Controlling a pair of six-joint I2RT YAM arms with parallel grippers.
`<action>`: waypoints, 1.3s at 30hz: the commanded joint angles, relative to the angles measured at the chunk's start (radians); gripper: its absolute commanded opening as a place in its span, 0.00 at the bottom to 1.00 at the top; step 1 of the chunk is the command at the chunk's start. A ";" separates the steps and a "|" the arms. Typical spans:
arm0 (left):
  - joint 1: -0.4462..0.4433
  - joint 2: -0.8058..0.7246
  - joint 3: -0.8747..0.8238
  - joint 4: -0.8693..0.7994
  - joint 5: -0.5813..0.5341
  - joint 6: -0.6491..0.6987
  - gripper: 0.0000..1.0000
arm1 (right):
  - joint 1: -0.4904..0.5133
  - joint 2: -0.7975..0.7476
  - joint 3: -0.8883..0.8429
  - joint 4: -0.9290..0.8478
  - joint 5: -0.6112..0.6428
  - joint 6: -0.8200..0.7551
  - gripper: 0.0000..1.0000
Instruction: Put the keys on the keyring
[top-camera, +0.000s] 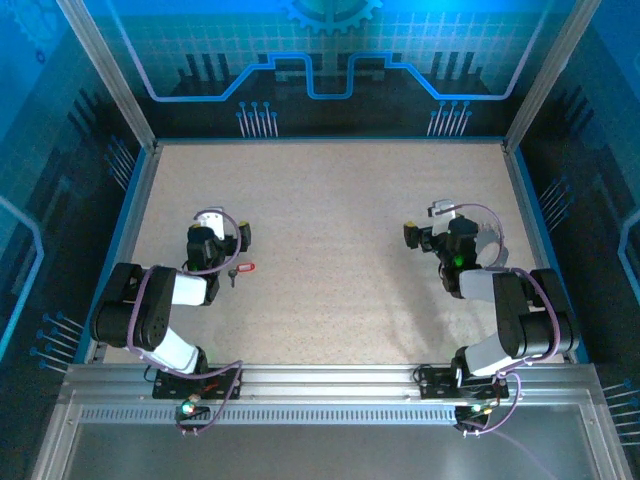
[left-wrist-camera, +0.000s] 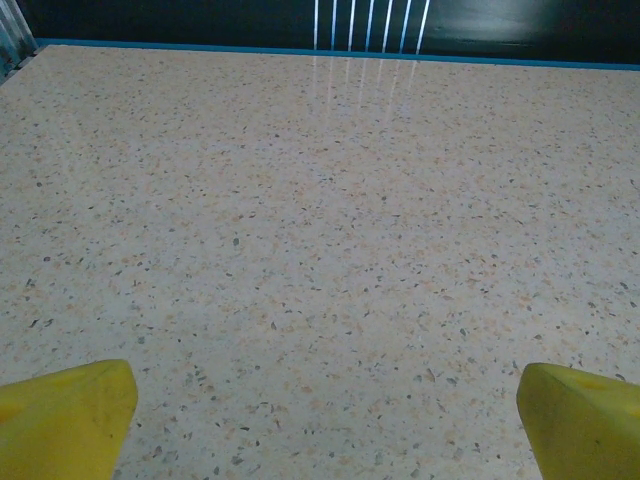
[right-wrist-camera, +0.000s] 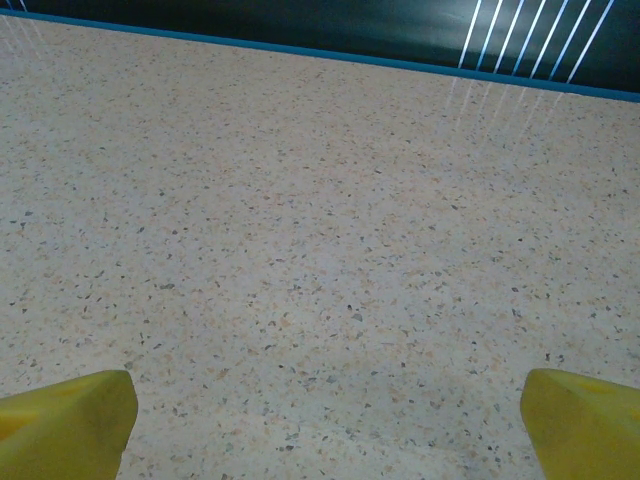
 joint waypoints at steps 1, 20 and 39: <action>0.008 -0.007 0.020 -0.003 0.030 0.004 0.99 | -0.010 0.006 0.008 -0.009 -0.021 0.015 1.00; -0.034 -0.431 0.228 -0.613 -0.090 -0.071 0.99 | 0.045 -0.423 0.101 -0.369 0.207 0.013 1.00; 0.008 -0.432 0.496 -0.986 -0.088 -0.202 0.99 | -0.052 -0.487 0.224 -1.080 0.618 0.944 1.00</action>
